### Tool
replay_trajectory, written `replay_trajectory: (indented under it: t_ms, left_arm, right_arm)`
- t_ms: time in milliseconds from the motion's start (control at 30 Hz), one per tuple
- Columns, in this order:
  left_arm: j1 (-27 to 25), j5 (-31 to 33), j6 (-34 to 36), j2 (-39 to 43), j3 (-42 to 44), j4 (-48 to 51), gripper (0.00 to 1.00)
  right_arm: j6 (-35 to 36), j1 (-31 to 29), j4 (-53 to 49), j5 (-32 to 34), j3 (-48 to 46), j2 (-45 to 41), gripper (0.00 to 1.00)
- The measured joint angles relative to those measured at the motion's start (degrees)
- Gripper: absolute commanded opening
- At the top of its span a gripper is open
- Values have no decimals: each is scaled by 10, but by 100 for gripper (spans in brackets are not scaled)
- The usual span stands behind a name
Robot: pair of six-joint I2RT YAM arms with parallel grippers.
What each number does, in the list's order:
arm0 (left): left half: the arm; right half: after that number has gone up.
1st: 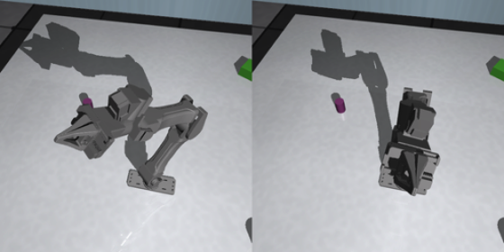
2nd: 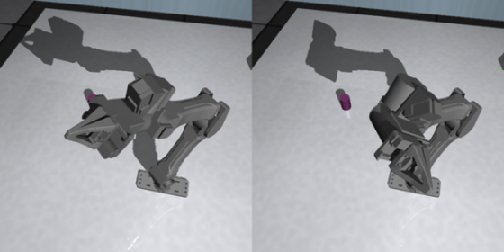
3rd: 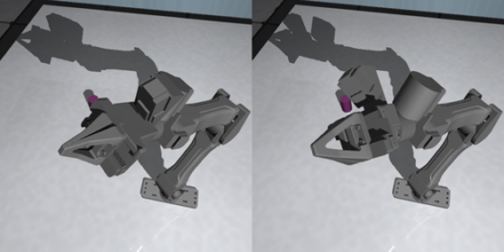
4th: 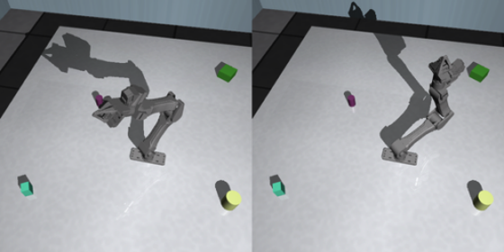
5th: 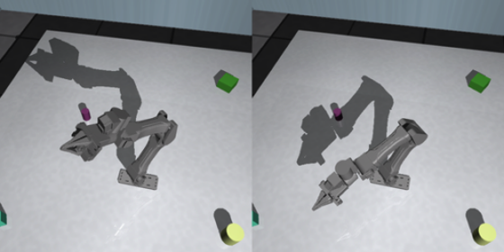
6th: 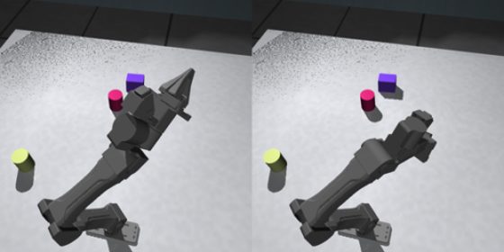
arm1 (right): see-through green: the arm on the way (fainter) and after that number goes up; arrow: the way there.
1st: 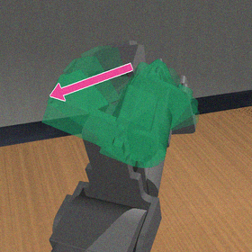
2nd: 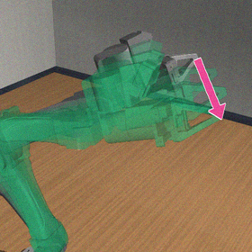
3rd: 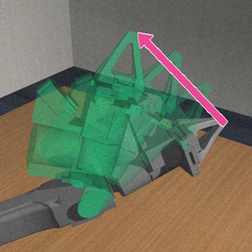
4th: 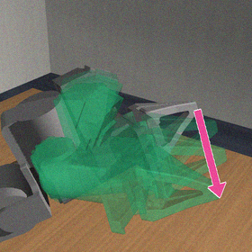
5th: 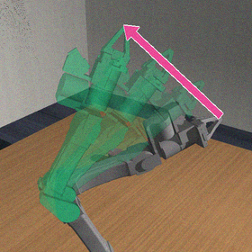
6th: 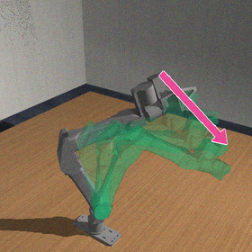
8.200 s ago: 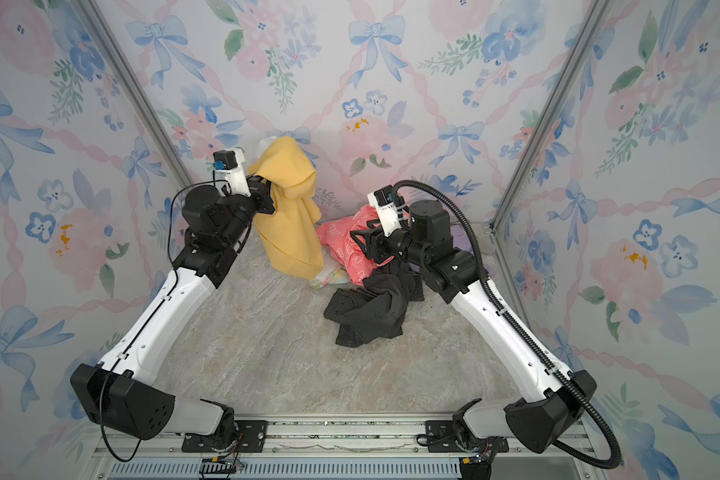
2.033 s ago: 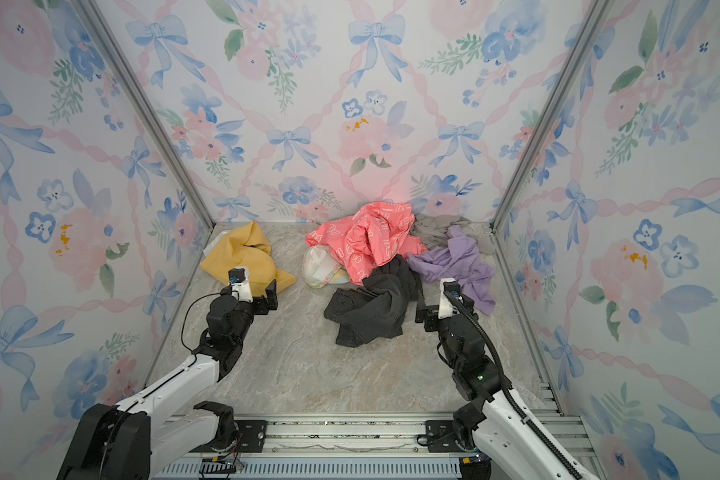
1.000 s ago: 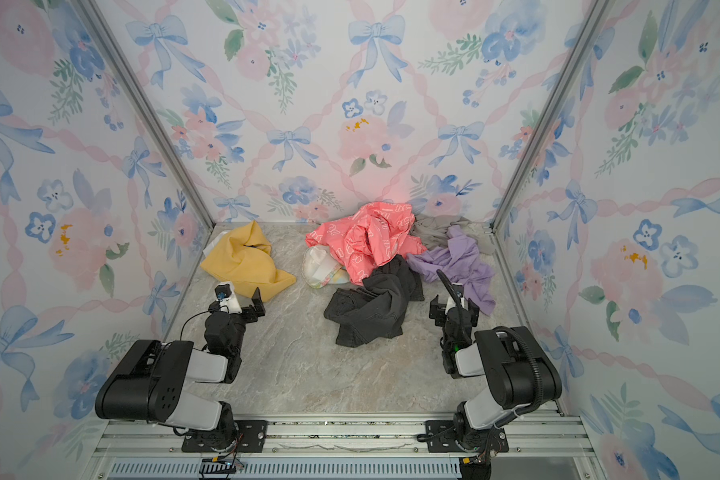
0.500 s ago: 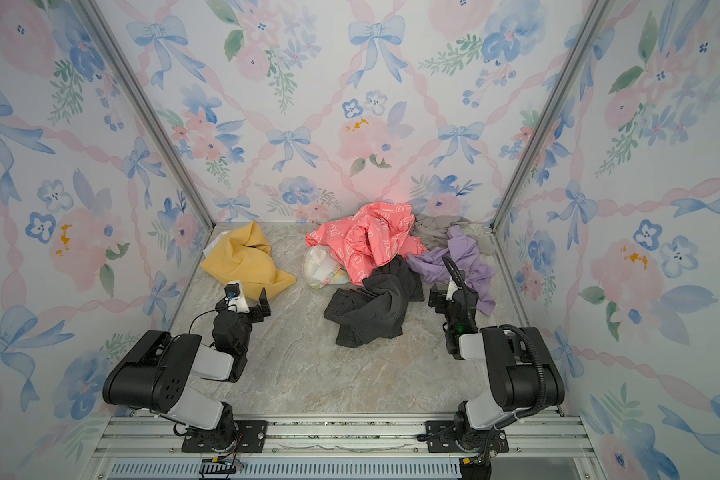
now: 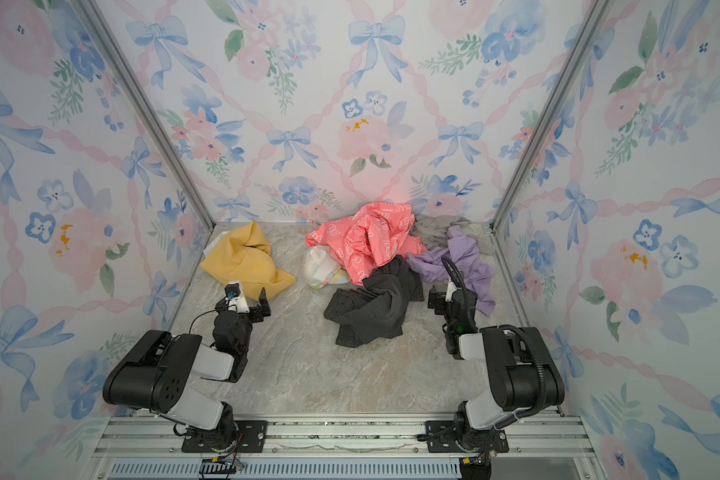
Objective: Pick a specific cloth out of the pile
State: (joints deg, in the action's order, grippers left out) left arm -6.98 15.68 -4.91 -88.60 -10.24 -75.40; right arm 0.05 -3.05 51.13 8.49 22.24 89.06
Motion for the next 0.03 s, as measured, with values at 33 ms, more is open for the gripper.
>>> replay_trajectory:
  t_ms: [33]
  left_arm:
    - [0,0,0,0,0,0,98]
  right_arm:
    - [0,0,-1,0,0,0,97]
